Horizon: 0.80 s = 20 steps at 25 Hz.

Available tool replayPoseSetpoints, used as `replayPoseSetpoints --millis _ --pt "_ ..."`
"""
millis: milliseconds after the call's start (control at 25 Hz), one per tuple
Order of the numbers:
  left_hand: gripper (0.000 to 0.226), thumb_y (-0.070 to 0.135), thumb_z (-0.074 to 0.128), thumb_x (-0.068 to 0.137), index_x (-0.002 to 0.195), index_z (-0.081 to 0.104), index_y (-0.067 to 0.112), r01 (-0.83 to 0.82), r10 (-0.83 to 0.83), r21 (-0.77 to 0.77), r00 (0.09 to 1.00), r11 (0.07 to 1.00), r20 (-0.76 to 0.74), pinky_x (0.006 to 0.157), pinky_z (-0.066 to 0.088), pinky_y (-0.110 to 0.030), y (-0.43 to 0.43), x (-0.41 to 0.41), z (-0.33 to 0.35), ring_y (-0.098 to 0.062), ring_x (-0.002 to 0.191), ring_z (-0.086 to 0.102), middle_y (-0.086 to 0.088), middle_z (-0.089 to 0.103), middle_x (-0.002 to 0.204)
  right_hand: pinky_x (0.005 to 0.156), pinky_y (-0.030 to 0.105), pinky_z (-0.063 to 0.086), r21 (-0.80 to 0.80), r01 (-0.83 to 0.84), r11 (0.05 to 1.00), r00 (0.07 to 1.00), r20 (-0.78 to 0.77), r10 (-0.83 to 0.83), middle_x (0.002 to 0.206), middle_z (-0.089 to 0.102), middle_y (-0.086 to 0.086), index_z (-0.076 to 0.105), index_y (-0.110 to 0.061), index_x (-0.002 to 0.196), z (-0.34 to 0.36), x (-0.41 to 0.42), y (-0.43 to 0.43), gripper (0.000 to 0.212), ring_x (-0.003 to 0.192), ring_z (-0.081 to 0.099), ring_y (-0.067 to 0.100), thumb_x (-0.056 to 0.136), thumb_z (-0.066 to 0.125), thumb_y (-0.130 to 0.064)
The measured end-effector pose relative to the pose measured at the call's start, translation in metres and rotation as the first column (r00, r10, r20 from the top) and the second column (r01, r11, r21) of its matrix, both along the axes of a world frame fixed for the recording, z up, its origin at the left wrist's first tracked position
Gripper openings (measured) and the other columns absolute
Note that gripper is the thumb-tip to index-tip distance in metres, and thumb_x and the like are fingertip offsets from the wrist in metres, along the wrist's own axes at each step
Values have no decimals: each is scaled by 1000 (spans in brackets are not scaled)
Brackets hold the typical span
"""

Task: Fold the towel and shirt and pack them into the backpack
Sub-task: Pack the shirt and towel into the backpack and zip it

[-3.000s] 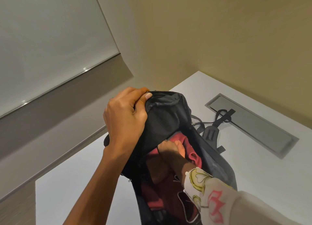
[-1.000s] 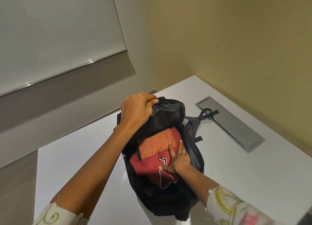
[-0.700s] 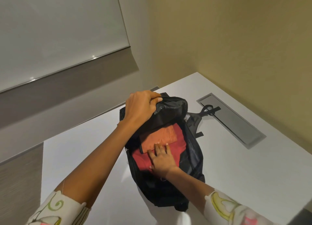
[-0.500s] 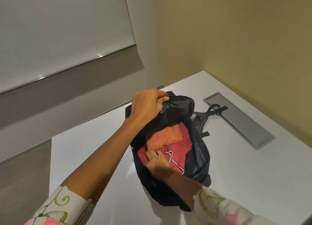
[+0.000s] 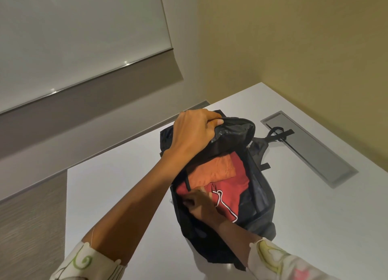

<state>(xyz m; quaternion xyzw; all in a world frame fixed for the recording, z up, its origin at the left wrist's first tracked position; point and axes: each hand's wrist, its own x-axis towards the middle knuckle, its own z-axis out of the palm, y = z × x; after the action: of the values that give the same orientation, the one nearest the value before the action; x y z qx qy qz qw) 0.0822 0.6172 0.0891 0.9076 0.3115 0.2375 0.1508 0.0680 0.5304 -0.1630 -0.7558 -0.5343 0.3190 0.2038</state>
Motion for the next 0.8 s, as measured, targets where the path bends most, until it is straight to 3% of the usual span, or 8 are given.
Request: replayPoseSetpoints --millis 80,240,320,400,520,600,680,800 --pt "21 34 61 93 105 76 26 1 -1 -11 1000 1000 2 85 47 -30 -1 1 -2 -19 98 67 7 74 106 101 50 39 -58 -85 995 995 -54 82 109 66 3 66 -22 99 -5 -1 -8 38 108 56 26 75 39 -32" --pt "20 33 62 93 105 77 25 23 -23 -19 1000 1000 8 87 52 -35 -7 1 -6 -19 97 68 6 74 106 117 48 20 -129 -260 957 965 -60 255 148 42 2 35 -28 145 -8 -2 -23 66 136 36 23 80 41 -24" --pt "20 33 62 92 105 77 25 23 -22 -22 1000 999 7 88 51 -37 -9 0 -6 -19 96 68 6 74 106 112 43 35 -25 -216 976 973 -89 213 141 51 5 38 -25 145 2 3 -25 58 125 49 25 88 44 -22" --pt "21 34 62 93 106 76 26 19 -19 -21 1000 1000 -8 88 50 -36 -9 0 -6 -20 96 68 6 74 106 109 42 41 145 -95 985 994 69 85 131 61 9 55 -16 134 9 9 -30 46 121 57 27 88 53 -16" --pt "21 34 61 93 107 75 27 18 -19 -23 1000 1000 -25 89 50 -36 -10 0 -5 -20 96 68 6 74 106 103 52 45 -15 -25 1000 960 277 28 133 61 14 65 -13 125 14 17 -35 48 126 56 32 84 48 -30" --pt "21 34 61 93 107 75 27 14 -15 -28 999 1000 -30 88 50 -36 -11 0 -5 -19 96 67 6 74 106 106 58 38 -197 47 979 945 326 20 144 47 23 57 -12 134 15 21 -41 67 134 44 42 86 29 -48" --pt "21 35 61 93 107 75 27 20 -21 -40 999 999 -36 86 51 -34 -12 0 -5 -19 95 68 7 74 106 116 60 11 -277 72 958 926 377 39 159 10 26 25 -14 153 10 24 -50 90 146 11 47 80 4 -62" --pt "21 35 61 93 106 76 28 40 -43 -44 997 998 -69 81 48 -29 -18 -3 -5 -17 95 67 8 74 106 117 56 -12 -430 2 903 905 384 181 160 -18 19 -9 -21 155 5 27 -63 87 147 -17 40 84 1 -71"
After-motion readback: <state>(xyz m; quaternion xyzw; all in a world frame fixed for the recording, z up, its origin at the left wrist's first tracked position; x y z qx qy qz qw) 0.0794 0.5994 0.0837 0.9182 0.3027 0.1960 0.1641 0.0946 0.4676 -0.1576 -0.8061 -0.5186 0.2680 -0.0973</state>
